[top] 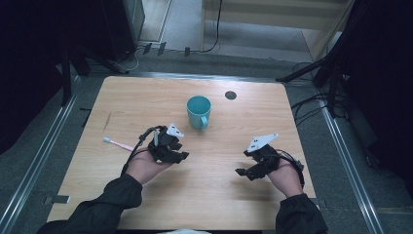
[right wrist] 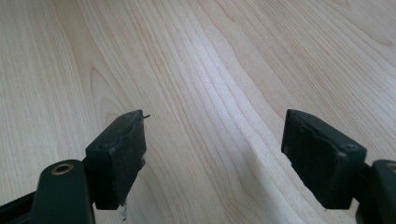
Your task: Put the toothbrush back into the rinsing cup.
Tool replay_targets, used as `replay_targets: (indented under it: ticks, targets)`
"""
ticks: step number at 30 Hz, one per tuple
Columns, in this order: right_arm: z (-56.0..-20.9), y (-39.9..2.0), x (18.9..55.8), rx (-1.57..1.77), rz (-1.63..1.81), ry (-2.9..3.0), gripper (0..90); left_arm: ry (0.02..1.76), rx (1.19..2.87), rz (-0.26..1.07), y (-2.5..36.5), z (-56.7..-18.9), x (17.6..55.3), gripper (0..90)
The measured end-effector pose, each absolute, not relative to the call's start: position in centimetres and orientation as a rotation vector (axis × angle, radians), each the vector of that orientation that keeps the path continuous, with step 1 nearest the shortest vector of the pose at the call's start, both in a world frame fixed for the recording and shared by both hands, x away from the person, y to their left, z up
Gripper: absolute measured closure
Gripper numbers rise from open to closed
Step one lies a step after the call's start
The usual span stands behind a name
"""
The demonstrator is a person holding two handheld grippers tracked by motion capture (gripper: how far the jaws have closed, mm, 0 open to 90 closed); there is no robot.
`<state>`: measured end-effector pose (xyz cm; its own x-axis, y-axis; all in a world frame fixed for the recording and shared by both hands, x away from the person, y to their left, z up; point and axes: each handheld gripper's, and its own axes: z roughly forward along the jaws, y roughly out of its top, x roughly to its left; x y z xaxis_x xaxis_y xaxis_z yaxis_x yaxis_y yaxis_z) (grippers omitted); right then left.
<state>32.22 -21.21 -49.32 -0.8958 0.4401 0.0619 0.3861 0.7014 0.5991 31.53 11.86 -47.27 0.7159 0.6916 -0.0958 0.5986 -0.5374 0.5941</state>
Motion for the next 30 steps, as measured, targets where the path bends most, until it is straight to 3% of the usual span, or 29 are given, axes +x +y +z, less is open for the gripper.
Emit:
replay_targets:
  ticks: [7,30]
  targets:
    - [-49.4,-20.9,32.3,0.659,0.954,2.832,21.7,1.029,2.277,0.108,12.6,-47.3,32.1,60.9]
    - [-49.5,-20.5,32.5,0.625,0.934,2.859,21.7,1.119,2.276,0.06,14.5,-47.1,32.9,71.9]
